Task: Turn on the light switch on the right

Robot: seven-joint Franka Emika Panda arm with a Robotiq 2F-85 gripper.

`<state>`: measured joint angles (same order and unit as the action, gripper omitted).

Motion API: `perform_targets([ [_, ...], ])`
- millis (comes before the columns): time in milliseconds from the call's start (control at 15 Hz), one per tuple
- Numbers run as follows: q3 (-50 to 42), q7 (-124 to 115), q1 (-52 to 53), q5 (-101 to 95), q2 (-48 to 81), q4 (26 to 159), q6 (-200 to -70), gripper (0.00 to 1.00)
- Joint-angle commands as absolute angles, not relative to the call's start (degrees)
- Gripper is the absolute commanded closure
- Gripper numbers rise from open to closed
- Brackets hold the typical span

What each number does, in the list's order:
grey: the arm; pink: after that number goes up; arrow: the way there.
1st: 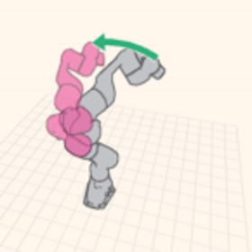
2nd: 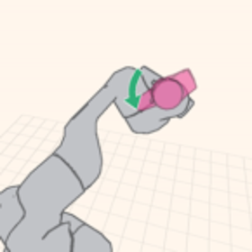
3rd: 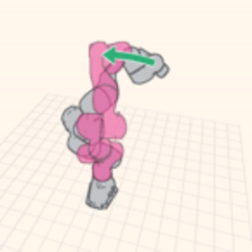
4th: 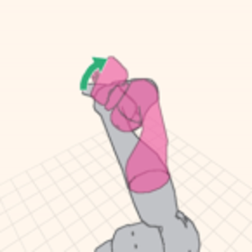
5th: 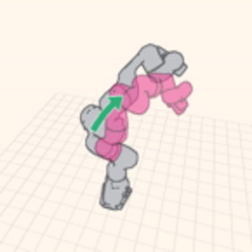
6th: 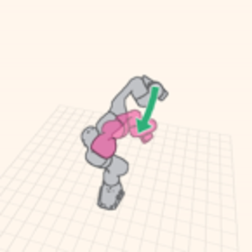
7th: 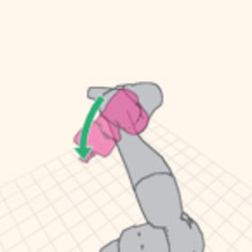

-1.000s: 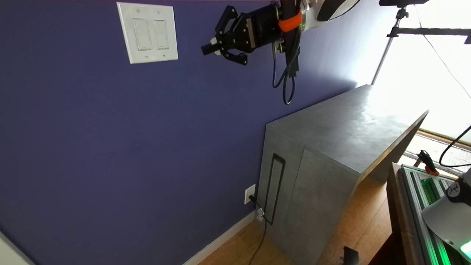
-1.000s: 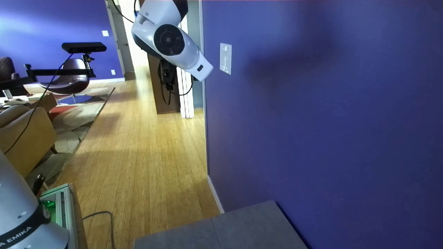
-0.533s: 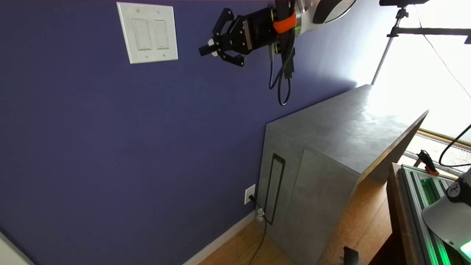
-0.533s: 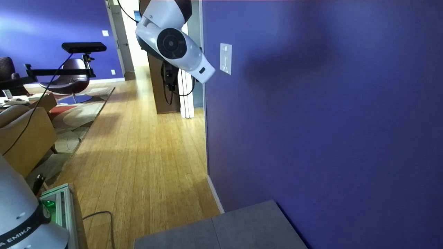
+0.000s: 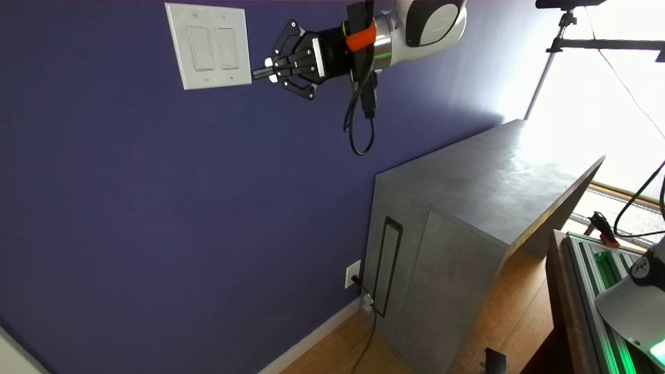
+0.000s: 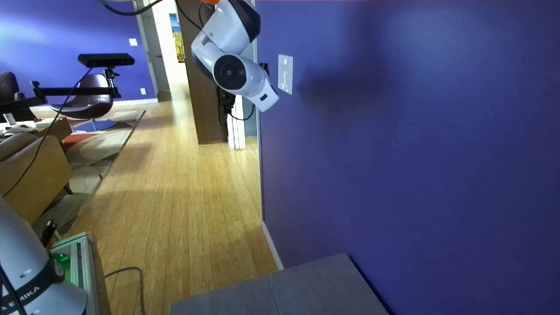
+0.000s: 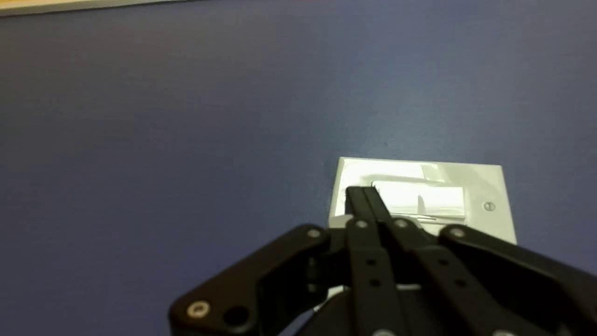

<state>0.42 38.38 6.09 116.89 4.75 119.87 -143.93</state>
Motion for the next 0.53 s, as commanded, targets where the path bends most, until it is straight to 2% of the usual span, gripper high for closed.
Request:
perform_targets([
  [0,1.1,42.7,5.9,123.5,8.4,115.4,-145.9,1.00],
  [467,0.1,48.0,6.1,129.4,10.9,112.4,-145.8,1.00],
])
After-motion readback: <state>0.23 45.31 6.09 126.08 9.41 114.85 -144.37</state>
